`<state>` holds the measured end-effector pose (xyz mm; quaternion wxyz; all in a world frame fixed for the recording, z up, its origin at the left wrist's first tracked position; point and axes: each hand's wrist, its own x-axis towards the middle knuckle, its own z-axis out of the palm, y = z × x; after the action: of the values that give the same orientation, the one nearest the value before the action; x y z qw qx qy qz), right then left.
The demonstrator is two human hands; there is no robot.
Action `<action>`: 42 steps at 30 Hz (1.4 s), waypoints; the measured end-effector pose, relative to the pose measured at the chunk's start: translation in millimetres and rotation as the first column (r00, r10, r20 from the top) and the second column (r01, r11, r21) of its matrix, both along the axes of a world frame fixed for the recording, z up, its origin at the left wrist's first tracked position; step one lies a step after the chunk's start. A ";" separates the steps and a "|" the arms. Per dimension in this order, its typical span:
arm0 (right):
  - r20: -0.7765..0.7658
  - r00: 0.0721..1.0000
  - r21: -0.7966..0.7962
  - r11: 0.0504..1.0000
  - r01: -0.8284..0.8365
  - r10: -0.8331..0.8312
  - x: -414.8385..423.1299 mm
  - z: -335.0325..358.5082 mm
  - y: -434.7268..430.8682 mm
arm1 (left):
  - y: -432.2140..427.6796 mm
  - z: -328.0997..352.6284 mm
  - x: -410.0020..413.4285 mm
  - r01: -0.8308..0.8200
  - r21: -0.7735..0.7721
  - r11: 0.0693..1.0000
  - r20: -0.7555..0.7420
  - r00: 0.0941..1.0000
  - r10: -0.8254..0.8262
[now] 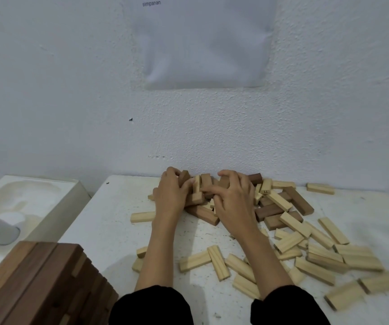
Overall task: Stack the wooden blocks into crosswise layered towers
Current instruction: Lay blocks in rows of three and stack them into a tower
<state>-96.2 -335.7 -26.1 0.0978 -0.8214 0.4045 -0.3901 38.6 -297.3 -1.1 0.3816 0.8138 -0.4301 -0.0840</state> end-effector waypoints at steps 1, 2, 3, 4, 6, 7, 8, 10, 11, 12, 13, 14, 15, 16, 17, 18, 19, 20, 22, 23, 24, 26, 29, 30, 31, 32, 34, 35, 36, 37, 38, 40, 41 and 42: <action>0.018 1.000 0.017 1.000 0.005 -0.005 -0.2 -0.2 -0.8 | 1.0 -0.2 3.2 -0.021 0.009 1.000 0.006 1.000 0.020; 0.033 0.999 0.033 0.999 0.010 -0.011 -0.5 -0.9 -1.7 | 3.1 -0.3 6.9 -0.055 0.027 0.998 0.030 0.998 0.054; 0.046 0.999 0.044 0.999 0.016 -0.018 -0.5 -1.6 -2.7 | 5.7 -1.1 11.4 -0.093 0.042 0.995 0.058 0.994 0.091; 0.055 0.998 0.053 0.998 0.021 -0.024 -0.5 -2.4 -3.5 | 9.1 -2.4 15.8 -0.129 0.048 0.990 0.077 0.989 0.125; 0.065 0.997 0.062 0.998 0.029 -0.033 -0.1 -3.4 -4.6 | 14.9 -3.8 21.8 -0.188 0.048 0.981 0.085 0.979 0.184; 0.066 0.997 0.064 0.998 0.030 -0.034 0.3 -3.5 -4.8 | 16.0 -3.6 22.7 -0.209 0.039 0.977 0.090 0.975 0.205; 0.068 0.997 0.064 0.998 0.027 -0.031 0.6 -3.0 -4.7 | 15.8 -2.9 21.8 -0.220 0.014 0.975 0.098 0.971 0.218; 0.078 0.997 0.055 0.998 0.011 -0.015 0.3 -1.7 -3.8 | 11.5 -0.4 15.9 -0.194 -0.069 0.978 0.100 0.975 0.201; 0.081 0.997 0.043 0.999 -0.011 0.007 -0.4 -0.8 -2.9 | 9.1 0.8 11.9 -0.164 -0.101 0.981 0.087 0.981 0.172; 0.075 0.996 0.033 0.998 -0.045 0.043 -1.1 0.0 -1.9 | 6.4 0.9 8.3 -0.133 -0.118 0.984 0.069 0.987 0.142; 0.058 0.995 0.028 0.996 -0.087 0.085 -2.0 1.1 -0.7 | 4.2 0.0 5.9 -0.112 -0.123 0.986 0.050 0.992 0.118; 0.034 0.992 0.027 0.992 -0.123 0.122 -2.6 2.0 0.5 | 3.1 -1.2 5.2 -0.102 -0.119 0.988 0.033 0.994 0.107; 0.012 0.990 0.028 0.989 -0.144 0.143 -3.1 2.7 1.1 | 2.6 -2.4 6.2 -0.104 -0.113 0.988 0.022 0.994 0.107; -0.003 0.988 0.035 0.988 -0.151 0.151 -3.6 3.4 1.3 | 2.7 -3.4 8.6 -0.109 -0.111 0.988 0.013 0.994 0.112; -0.012 0.988 0.047 0.987 -0.151 0.151 -4.0 3.1 0.7 | 3.7 -3.9 11.5 -0.117 -0.120 0.986 -0.005 0.993 0.118; -0.020 0.989 0.061 0.987 -0.147 0.148 -4.2 2.8 -0.1 | 5.1 -3.9 14.3 -0.125 -0.139 0.982 -0.034 0.992 0.122; -0.027 0.990 0.071 0.988 -0.139 0.142 -4.0 2.2 -1.0 | 6.8 -3.4 16.2 -0.131 -0.158 0.979 -0.072 0.990 0.121; -0.030 0.991 0.073 0.989 -0.131 0.133 -3.8 1.4 -1.8 | 8.3 -2.9 17.1 -0.132 -0.171 0.976 -0.108 0.987 0.115; -0.017 0.992 0.080 0.989 -0.124 0.126 -4.2 0.9 -3.2 | 10.4 -2.2 16.7 -0.127 -0.179 0.976 -0.159 0.982 0.098; -0.004 0.991 0.093 0.987 -0.130 0.131 -4.8 1.4 -3.3 | 11.0 -2.0 15.8 -0.123 -0.177 0.976 -0.177 0.980 0.091; 0.006 0.990 0.114 0.983 -0.142 0.142 -5.8 2.5 -3.3 | 10.9 -1.9 15.1 -0.118 -0.176 0.977 -0.185 0.979 0.085; 0.024 0.982 0.183 0.965 -0.188 0.187 -10.4 7.5 -4.1 | 10.0 -2.2 14.7 -0.102 -0.170 0.980 -0.171 0.983 0.073; 0.148 0.947 0.355 0.879 -0.319 0.284 -21.7 21.0 -6.8 | 8.8 -1.7 13.2 -0.083 -0.141 0.987 -0.124 0.990 0.065; 0.227 0.926 0.393 0.841 -0.371 0.302 -25.9 24.9 -8.2 | 8.0 -2.1 12.8 -0.079 -0.133 0.988 -0.122 0.990 0.063; 0.312 0.901 0.411 0.812 -0.415 0.302 -30.2 27.8 -9.6 | 7.3 -2.6 11.8 -0.076 -0.127 0.989 -0.129 0.990 0.059; 0.391 0.874 0.415 0.793 -0.447 0.288 -34.0 29.4 -11.3 | 6.1 -3.1 10.6 -0.073 -0.115 0.991 -0.133 0.990 0.058; 0.499 0.829 0.414 0.772 -0.482 0.250 -39.8 29.7 -14.4 | 2.8 -3.8 7.7 -0.070 -0.033 0.997 -0.074 0.995 0.068; 0.527 0.817 0.414 0.768 -0.488 0.234 -41.5 28.9 -15.3 | 1.2 -3.3 5.6 -0.072 0.032 0.997 -0.027 0.997 0.073; 0.545 0.809 0.416 0.768 -0.487 0.219 -42.5 27.7 -15.9 | 0.1 -2.1 3.5 -0.074 0.092 0.993 0.014 0.997 0.073; 0.555 0.806 0.418 0.768 -0.485 0.206 -43.1 26.6 -16.4 | -0.1 -0.4 1.6 -0.071 0.136 0.988 0.042 0.997 0.066; 0.560 0.804 0.417 0.771 -0.482 0.200 -43.3 25.9 -16.7 | -0.4 0.9 0.9 -0.062 0.163 0.985 0.051 0.997 0.055; 0.563 0.803 0.411 0.777 -0.477 0.195 -42.9 24.5 -17.5 | 1.2 3.2 1.9 -0.042 0.174 0.984 0.048 0.998 0.035; 0.563 0.804 0.410 0.780 -0.474 0.193 -42.7 23.9 -18.0 | 2.0 3.6 3.2 -0.036 0.154 0.987 0.047 0.998 0.029; 0.562 0.805 0.409 0.782 -0.471 0.190 -42.4 23.1 -18.7 | 2.9 4.6 4.4 -0.028 0.113 0.993 0.043 0.999 0.024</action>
<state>-138.6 -354.3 -3.0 0.4891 -0.6940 0.3012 -0.4340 43.0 -294.3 3.5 0.3268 0.8413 -0.4220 -0.0861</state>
